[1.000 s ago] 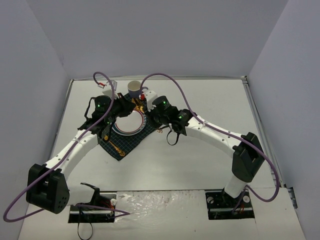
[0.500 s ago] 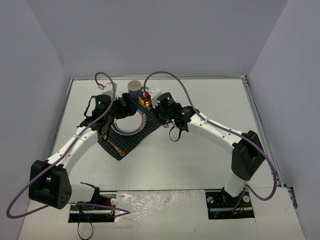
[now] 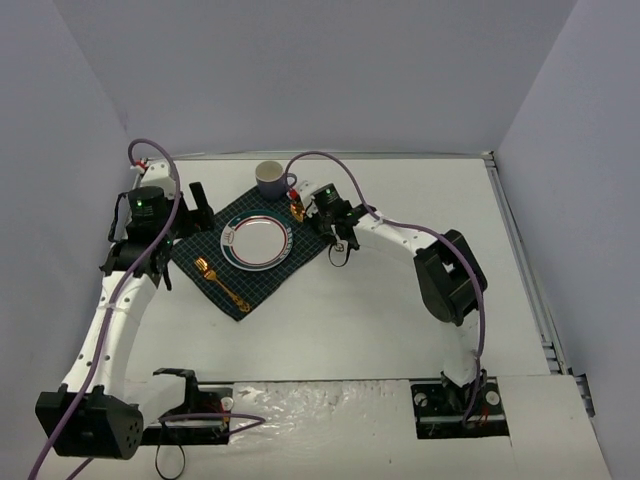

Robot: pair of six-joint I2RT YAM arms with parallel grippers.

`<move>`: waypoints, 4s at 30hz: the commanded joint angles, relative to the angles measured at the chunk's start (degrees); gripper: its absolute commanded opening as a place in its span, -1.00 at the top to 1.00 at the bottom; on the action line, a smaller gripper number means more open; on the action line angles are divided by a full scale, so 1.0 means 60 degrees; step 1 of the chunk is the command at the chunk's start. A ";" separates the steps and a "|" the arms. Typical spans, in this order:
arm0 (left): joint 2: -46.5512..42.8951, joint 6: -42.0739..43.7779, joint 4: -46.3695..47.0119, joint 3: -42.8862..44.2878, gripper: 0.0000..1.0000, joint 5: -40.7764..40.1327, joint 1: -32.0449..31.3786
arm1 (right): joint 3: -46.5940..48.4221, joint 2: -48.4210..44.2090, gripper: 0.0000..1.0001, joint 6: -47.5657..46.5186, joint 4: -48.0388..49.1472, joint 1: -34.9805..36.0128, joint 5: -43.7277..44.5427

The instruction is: Set the dinner table for one person

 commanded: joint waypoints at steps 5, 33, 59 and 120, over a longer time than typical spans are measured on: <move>-0.0216 0.0783 -0.0101 -0.0386 -0.84 -0.1013 -0.0005 | 0.1785 0.1136 1.00 -0.0356 0.0909 -0.0056 -0.0163; 0.0003 0.0915 -0.0273 -0.0402 -0.84 -0.1170 0.0010 | 0.2570 0.2917 1.00 -0.0571 0.1977 -0.0601 -0.0222; 0.0062 0.0957 -0.0262 -0.0416 -0.84 -0.1083 0.0024 | 0.1628 0.2244 0.65 -0.1151 0.1935 -0.0759 -0.0874; -0.3367 0.0773 -0.4543 0.1543 -0.94 -0.1741 0.0024 | -0.3686 -0.9885 -0.87 0.1394 0.0717 -0.1247 0.3250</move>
